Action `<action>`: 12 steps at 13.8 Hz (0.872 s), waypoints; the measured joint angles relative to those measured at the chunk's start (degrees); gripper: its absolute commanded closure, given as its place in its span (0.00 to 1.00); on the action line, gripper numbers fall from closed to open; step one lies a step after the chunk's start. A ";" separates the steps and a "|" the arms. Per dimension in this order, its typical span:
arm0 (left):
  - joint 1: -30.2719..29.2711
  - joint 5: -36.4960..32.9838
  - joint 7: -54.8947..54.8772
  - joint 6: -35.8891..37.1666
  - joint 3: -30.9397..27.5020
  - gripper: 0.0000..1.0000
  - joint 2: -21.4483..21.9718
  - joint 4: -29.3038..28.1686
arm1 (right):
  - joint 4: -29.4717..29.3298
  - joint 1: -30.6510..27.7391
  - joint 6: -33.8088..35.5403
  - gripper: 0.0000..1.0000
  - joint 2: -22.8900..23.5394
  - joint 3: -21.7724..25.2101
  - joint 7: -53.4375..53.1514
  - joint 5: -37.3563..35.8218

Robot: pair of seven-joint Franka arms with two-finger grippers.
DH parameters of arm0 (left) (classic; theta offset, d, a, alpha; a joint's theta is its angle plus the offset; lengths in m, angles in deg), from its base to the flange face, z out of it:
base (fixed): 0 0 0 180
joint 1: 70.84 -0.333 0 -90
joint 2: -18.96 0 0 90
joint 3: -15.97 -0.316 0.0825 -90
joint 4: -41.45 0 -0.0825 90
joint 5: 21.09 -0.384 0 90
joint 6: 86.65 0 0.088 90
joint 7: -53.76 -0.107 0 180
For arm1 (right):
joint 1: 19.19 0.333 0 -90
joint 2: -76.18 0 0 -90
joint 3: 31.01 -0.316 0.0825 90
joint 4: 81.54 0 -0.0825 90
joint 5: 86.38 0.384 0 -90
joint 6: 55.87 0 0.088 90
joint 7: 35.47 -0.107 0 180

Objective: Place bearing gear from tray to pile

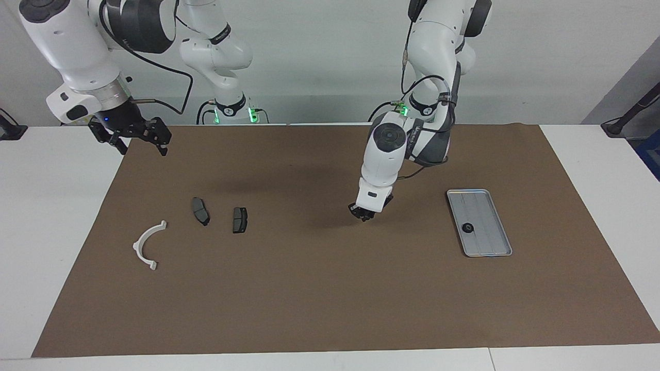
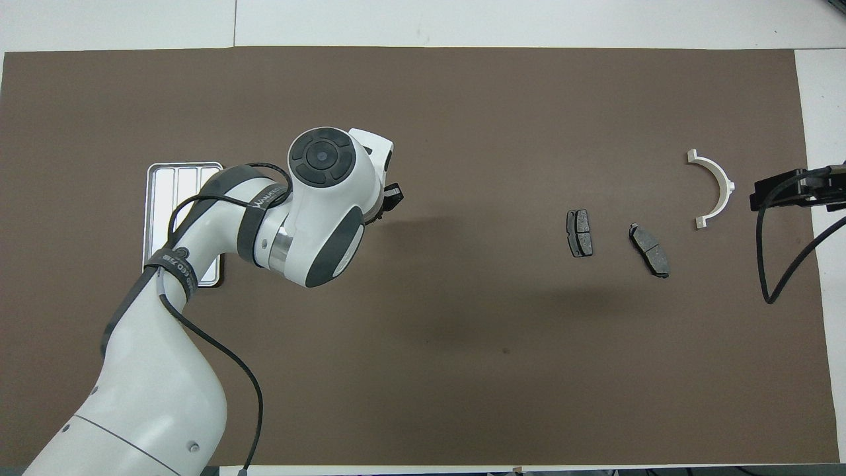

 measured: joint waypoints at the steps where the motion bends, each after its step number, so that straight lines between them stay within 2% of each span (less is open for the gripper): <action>1: 0.08 -0.01 0.06 -0.32 0.00 1.00 -0.45 -0.05 | 0.01 0.00 -0.02 0.00 0.00 0.00 0.00 0.00; 7: 0.75 -0.02 0.06 -2.11 -0.04 0.99 -0.73 -2.51 | 0.28 0.00 -1.01 0.00 0.00 0.00 0.00 0.00; 12: 1.59 -0.04 0.96 -2.73 -0.12 0.83 -1.48 -3.47 | 0.54 0.00 -2.28 0.00 0.19 -0.02 0.00 0.00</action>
